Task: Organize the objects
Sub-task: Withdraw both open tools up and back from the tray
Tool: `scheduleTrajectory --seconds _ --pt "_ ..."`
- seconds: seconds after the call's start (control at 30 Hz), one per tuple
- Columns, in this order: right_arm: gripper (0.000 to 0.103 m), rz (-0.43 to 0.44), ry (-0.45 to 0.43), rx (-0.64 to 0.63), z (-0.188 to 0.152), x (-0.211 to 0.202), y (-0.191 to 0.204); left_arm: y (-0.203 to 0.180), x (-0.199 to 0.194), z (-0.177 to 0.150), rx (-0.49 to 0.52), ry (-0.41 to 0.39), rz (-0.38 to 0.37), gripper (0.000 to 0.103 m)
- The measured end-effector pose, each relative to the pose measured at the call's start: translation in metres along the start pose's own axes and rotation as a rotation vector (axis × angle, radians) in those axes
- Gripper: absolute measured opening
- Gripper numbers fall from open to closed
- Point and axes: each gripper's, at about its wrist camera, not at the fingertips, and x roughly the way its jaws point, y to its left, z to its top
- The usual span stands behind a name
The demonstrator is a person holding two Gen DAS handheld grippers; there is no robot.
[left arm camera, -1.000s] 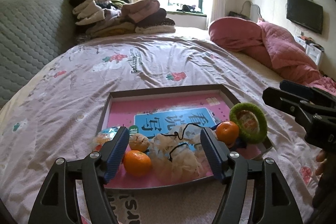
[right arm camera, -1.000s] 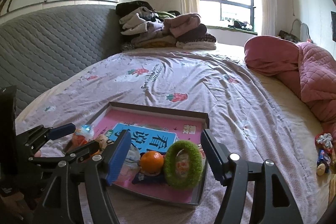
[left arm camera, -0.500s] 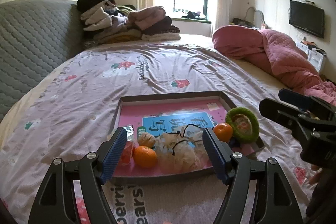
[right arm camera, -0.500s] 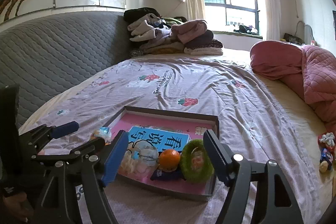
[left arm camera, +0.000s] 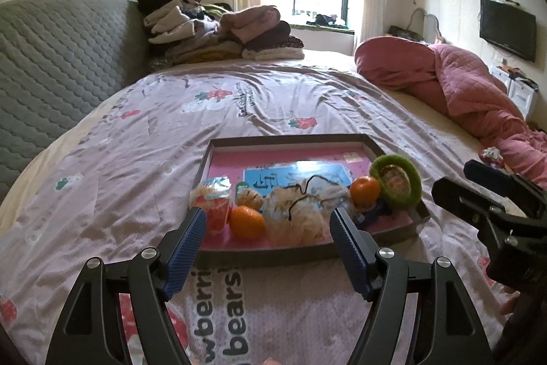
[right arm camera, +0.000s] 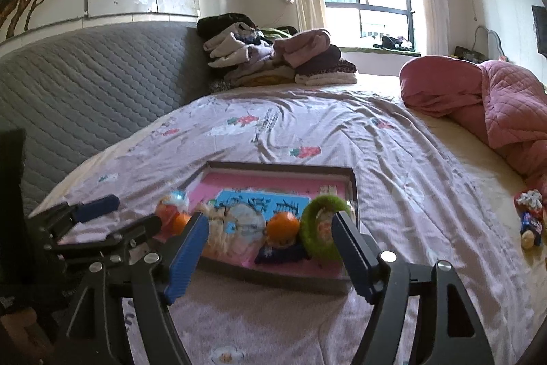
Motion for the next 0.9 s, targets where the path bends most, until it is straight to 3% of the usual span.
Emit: scheduleTrajectory --seconds 0.37,0.9 --pt "0.074 -0.008 0.031 0.022 -0.025 -0.003 0.000 0.019 -0.006 -0.028 -0.040 0.034 0.036 0.076" --pt "0.074 -0.036 0.090 0.026 -0.055 0.008 0.005 0.018 -0.001 -0.042 -0.045 0.064 0.051 0.076"
